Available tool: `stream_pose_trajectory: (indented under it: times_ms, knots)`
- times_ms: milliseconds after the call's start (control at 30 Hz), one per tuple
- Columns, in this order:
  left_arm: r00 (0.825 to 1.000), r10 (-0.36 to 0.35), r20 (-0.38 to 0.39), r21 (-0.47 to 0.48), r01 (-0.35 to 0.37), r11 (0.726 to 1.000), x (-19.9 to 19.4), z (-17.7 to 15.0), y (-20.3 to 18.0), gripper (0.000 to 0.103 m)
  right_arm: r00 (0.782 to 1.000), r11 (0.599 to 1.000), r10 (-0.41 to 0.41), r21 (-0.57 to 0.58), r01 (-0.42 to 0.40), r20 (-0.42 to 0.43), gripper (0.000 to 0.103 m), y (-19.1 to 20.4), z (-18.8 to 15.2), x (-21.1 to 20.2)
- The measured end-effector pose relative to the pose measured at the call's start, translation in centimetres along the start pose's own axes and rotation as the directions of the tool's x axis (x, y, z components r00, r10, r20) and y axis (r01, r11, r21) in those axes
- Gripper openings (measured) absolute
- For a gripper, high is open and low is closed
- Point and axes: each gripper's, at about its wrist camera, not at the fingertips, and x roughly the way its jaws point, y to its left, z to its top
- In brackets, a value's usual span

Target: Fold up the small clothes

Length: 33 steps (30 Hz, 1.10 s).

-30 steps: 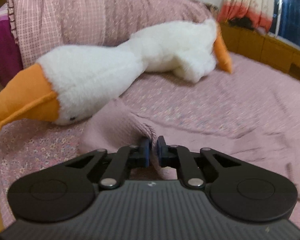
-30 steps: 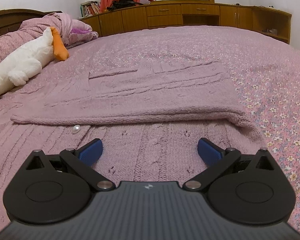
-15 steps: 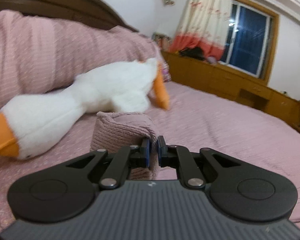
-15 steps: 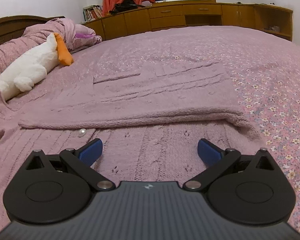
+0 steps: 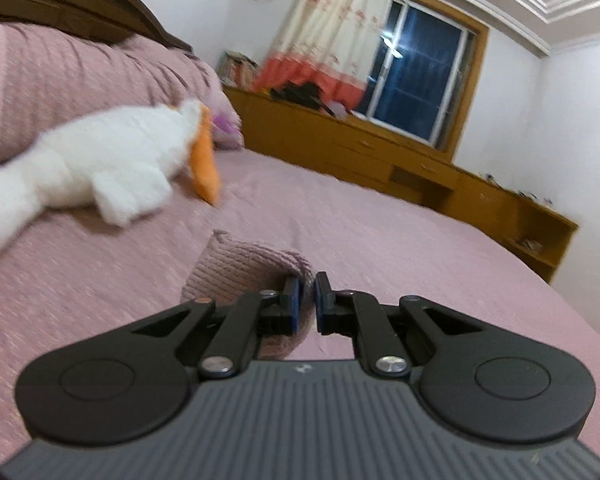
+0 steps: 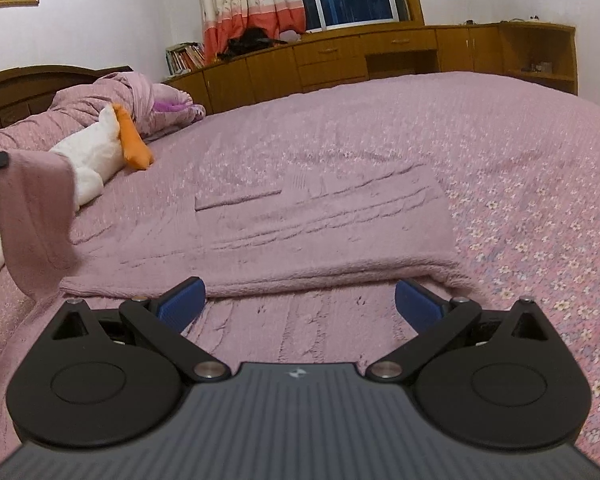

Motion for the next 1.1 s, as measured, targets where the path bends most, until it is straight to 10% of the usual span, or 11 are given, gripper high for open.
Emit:
stream_pose_trajectory:
  times_ms: [533,700,1100]
  knots:
    - [0.95,-0.061,-0.306,0.054,0.082,0.995,3.4,-8.4,-0.1,0.02,0.998,0.997,0.02,0.075,-0.016,-0.052,0.103,-0.3,-0.7,0.5]
    - [0.948,-0.051,-0.315,0.091,0.084,0.992,1.8,-8.8,-0.3,0.041,0.995,0.991,0.064,0.12,-0.054,-0.078,0.103,0.4,0.1,1.2]
    - [0.95,-0.022,-0.311,0.11,0.059,0.992,-2.0,-8.4,1.5,0.048,0.967,0.955,0.223,0.226,-0.191,-0.126,0.103,3.5,2.2,2.7]
